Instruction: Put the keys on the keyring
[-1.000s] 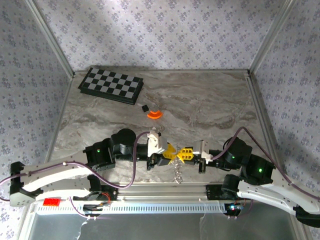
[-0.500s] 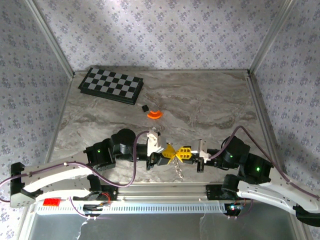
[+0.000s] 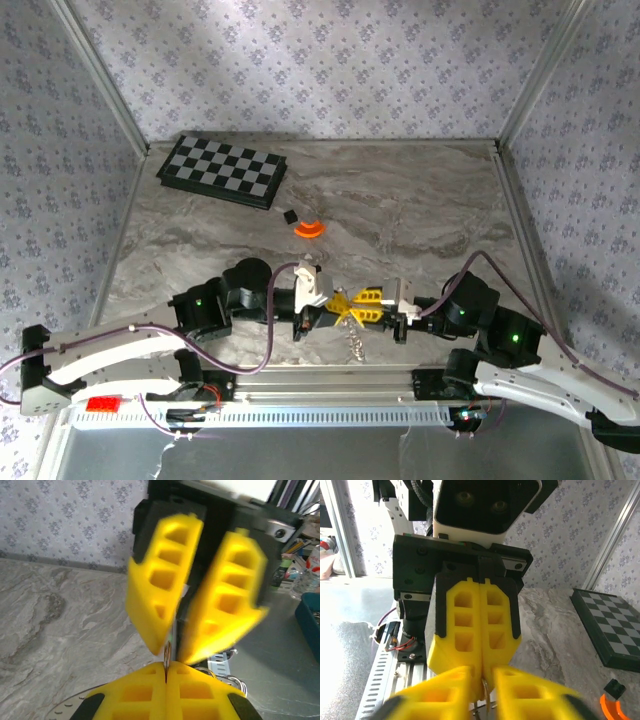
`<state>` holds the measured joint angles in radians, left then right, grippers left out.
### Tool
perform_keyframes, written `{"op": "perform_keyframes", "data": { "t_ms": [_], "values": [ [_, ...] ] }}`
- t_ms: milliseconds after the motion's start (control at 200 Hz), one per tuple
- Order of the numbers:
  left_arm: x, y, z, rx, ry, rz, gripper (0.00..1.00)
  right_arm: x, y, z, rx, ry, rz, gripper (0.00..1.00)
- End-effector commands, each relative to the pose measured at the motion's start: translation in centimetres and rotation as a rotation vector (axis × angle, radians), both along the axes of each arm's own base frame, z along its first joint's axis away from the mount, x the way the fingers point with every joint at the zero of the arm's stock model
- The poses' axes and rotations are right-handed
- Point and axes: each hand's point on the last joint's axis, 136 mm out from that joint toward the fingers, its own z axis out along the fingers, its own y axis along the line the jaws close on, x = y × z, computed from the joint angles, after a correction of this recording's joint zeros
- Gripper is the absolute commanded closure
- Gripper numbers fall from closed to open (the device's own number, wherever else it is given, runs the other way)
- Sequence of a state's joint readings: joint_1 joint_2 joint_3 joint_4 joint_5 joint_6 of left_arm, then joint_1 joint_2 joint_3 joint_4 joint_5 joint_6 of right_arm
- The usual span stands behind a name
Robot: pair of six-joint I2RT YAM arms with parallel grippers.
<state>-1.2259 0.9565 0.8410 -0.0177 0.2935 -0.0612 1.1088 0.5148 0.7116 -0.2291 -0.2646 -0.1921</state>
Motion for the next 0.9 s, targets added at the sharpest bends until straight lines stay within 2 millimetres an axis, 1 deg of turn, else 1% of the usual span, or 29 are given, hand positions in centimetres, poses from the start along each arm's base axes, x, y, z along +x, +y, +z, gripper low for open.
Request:
{"op": "perform_keyframes", "data": {
  "t_ms": [0, 35, 70, 120, 190, 315, 420, 485, 580, 650, 900],
  "values": [
    [1.4, 0.5, 2.1, -0.085, -0.024, 0.067, 1.0, -0.2, -1.0, 2.7, 0.082, -0.008, -0.02, 0.51],
    [1.2, 0.7, 2.4, -0.109, -0.028, 0.059, 1.0, -0.3, -1.4, 2.9, 0.097, 0.001, -0.03, 0.45],
    [0.9, 0.9, 2.9, -0.137, -0.033, 0.047, 1.0, -0.3, -1.7, 2.9, 0.105, 0.012, -0.036, 0.42],
    [0.3, 1.2, 3.5, -0.174, -0.041, 0.022, 1.0, -0.4, -2.2, 2.8, 0.116, 0.026, -0.042, 0.4],
    [-0.4, 1.6, 4.1, -0.218, -0.048, -0.008, 1.0, -0.5, -2.5, 2.6, 0.124, 0.045, -0.049, 0.4],
    [-1.3, 1.8, 4.9, -0.268, -0.049, -0.058, 1.0, -0.6, -2.5, 2.2, 0.133, 0.073, -0.043, 0.49],
    [-1.7, 1.8, 5.7, -0.319, -0.042, -0.077, 1.0, -0.7, -2.2, 2.6, 0.158, 0.073, -0.028, 0.55],
    [-1.7, 2.0, 6.5, -0.376, -0.044, -0.075, 1.0, -0.9, -2.2, 3.0, 0.172, 0.067, -0.015, 0.56],
    [-1.4, 2.4, 7.2, -0.45, -0.046, -0.051, 1.0, -1.4, -2.0, 3.2, 0.181, 0.068, 0.013, 0.59],
    [-1.6, 2.7, 7.6, -0.483, -0.054, -0.053, 1.0, -1.5, -2.0, 3.4, 0.19, 0.07, 0.022, 0.62],
    [-2.1, 2.2, 8.0, -0.499, -0.067, -0.093, 1.0, -1.2, -1.6, 3.4, 0.211, 0.07, 0.019, 0.7]
  ]
}}
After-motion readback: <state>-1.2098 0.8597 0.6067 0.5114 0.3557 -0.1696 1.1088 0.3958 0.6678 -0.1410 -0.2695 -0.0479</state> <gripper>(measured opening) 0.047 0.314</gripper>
